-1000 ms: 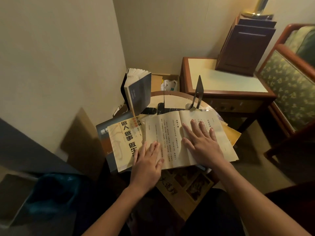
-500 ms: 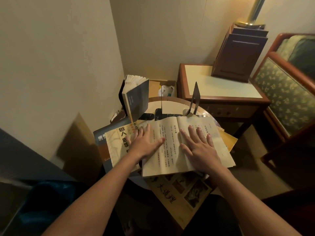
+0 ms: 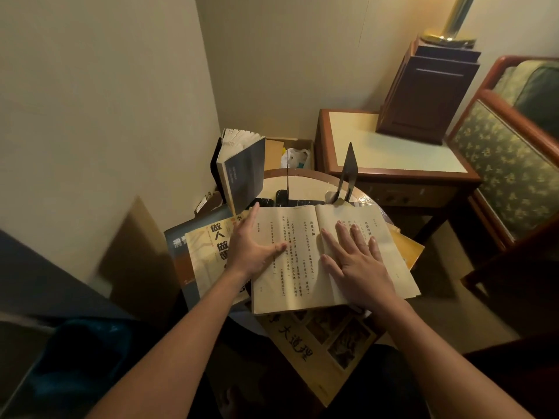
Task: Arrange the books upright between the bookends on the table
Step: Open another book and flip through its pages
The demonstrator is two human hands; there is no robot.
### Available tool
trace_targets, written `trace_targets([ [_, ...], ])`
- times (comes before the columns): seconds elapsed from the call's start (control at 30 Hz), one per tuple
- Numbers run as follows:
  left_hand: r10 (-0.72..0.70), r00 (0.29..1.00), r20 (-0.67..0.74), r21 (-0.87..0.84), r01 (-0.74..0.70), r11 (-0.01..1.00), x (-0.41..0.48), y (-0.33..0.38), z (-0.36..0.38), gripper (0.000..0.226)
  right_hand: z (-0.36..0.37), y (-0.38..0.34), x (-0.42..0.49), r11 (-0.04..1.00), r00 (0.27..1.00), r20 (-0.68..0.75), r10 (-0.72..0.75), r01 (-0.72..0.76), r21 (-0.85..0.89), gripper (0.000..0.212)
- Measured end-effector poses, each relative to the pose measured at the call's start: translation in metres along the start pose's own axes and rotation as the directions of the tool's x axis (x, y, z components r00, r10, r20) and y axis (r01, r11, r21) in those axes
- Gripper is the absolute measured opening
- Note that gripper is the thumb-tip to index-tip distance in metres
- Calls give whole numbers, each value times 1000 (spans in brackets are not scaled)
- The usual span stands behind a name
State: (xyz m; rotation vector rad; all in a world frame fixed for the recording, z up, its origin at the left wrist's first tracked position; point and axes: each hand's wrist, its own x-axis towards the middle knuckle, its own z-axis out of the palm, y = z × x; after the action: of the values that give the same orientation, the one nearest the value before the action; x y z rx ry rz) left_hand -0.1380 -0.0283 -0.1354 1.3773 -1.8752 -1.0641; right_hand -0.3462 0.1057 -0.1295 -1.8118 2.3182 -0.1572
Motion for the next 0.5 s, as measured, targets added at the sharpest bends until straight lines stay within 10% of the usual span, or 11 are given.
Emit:
trace_targets([
  [0.5,-159,977,139,-444,205,872,-68,5,3,38,-12,10,-3,994,995,70,71,-76,81,66],
])
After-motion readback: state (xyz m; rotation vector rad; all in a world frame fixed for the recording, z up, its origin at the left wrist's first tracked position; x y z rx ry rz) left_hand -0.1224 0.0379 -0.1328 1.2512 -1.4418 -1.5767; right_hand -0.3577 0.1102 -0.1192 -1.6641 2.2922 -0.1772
